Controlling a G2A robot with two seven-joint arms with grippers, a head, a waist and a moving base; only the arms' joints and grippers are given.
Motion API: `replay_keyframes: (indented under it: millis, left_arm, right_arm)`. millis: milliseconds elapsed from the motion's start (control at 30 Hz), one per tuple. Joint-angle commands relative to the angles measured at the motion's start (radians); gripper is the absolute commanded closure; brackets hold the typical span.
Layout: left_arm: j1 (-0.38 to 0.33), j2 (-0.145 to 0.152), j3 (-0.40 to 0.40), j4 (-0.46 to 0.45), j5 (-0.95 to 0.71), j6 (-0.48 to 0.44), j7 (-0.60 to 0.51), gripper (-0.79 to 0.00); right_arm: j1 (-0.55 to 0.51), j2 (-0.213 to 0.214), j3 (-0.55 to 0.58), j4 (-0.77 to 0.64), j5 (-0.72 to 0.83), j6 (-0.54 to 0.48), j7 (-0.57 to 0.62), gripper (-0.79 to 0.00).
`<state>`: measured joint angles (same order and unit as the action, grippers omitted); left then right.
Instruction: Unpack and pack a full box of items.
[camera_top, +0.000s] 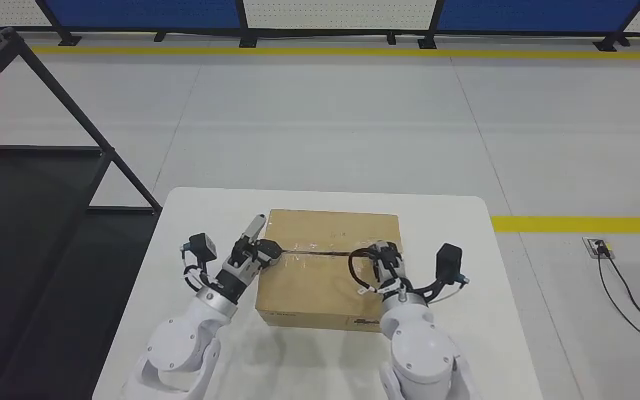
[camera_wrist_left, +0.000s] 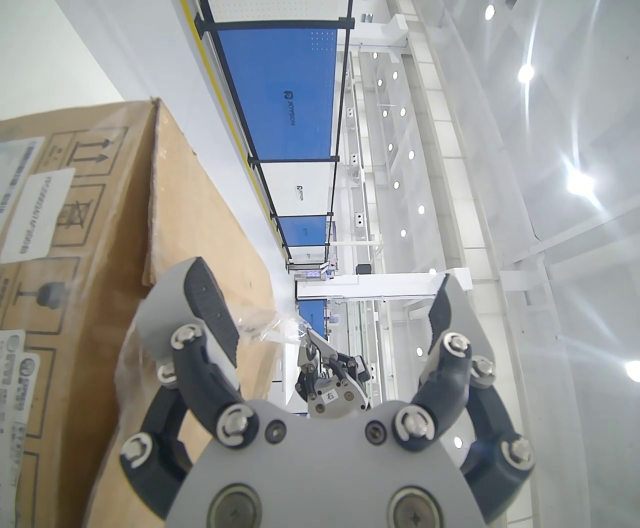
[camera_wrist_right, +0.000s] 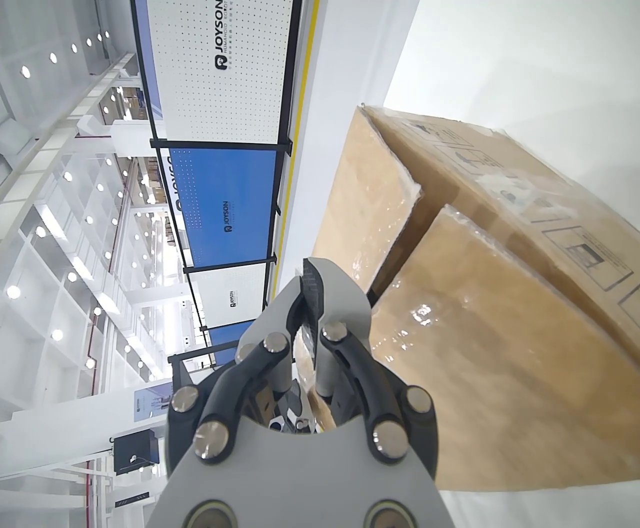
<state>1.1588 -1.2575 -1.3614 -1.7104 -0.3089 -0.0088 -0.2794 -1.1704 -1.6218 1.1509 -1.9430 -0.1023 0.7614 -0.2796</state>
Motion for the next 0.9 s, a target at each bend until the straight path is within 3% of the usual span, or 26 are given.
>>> replay_keyframes:
  millis: [0,167,533,733,867]
  left_arm:
    - [0.001,0.000,-0.001,0.001,0.001,-0.002,-0.001,-0.785]
    - [0.004,-0.001,-0.006,0.001,-0.005,-0.005,-0.005,-0.785]
    - [0.000,-0.002,-0.011,0.012,-0.008,-0.004,-0.012,-0.785]
    - [0.002,-0.002,-0.017,0.009,-0.008,-0.008,-0.013,-0.785]
    - [0.007,-0.004,-0.021,0.003,-0.014,-0.026,-0.005,-0.785]
  right_arm:
    - [0.000,-0.001,0.000,-0.004,-0.002,0.003,0.001,-0.283]
    - [-0.010,-0.003,0.011,-0.021,-0.006,0.015,0.009,-0.326]
    - [-0.028,-0.006,0.031,-0.046,-0.017,0.011,0.015,-0.339]
    - [-0.051,-0.010,0.081,-0.088,-0.001,-0.022,-0.031,-0.394]
    - [-0.080,-0.013,0.097,-0.141,0.062,-0.112,-0.009,-0.508]
